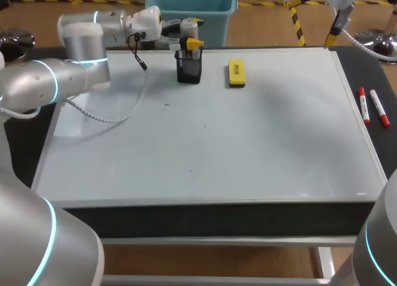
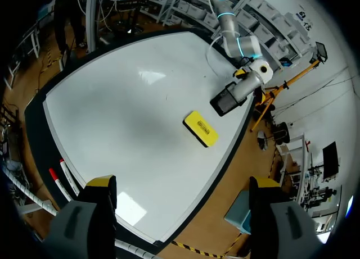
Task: Pick up the inspection probe, press it on each red-marked spot on the whiteboard one by one, put down the probe, pick up the eraser, and wipe off all the red marks.
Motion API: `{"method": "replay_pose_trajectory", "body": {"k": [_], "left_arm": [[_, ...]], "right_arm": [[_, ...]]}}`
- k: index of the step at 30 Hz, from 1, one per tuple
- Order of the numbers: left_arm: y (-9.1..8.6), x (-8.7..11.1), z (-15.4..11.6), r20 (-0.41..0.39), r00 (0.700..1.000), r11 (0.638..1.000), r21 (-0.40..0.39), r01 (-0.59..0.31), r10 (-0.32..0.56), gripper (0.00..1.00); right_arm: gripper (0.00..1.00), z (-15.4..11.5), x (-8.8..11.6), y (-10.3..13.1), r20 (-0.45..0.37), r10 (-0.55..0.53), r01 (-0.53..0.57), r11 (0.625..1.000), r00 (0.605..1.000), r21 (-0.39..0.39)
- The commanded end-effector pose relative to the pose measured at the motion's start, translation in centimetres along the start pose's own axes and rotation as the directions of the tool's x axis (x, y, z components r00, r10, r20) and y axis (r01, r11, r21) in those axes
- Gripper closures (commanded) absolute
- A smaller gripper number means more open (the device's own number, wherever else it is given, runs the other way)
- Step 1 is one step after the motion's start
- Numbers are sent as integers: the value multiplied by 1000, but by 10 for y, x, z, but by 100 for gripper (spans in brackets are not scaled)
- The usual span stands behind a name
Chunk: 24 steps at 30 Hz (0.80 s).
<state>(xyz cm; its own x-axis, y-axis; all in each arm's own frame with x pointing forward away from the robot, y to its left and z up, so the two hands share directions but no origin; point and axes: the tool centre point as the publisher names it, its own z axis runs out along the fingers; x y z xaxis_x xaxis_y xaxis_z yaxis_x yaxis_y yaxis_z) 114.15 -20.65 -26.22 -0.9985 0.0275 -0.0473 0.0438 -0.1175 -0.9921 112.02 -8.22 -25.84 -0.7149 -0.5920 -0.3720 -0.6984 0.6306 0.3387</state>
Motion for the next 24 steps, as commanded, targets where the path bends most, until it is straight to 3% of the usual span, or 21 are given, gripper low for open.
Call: {"method": "replay_pose_trajectory", "body": {"k": [1, 9, 17, 24], "left_arm": [[-9, 10, 0, 17, 1000, 1000, -11, -9, 9, 0], [-30, 12, -5, 54, 998, 999, -20, -28, 30, 0], [-44, 8, -25, 182, 981, 985, -166, -38, 69, 0], [-47, 2, -57, 339, 934, 953, -303, -6, 114, 0]], "right_arm": [[0, -1, 0, 0, -5, -2, 2, 1000, 1000, 2], [0, -1, 0, 0, -5, -2, 2, 1000, 1000, 2], [0, -1, 0, 0, -5, -2, 2, 1000, 1000, 2], [0, -1, 0, 0, -5, -2, 2, 1000, 1000, 2]]}}
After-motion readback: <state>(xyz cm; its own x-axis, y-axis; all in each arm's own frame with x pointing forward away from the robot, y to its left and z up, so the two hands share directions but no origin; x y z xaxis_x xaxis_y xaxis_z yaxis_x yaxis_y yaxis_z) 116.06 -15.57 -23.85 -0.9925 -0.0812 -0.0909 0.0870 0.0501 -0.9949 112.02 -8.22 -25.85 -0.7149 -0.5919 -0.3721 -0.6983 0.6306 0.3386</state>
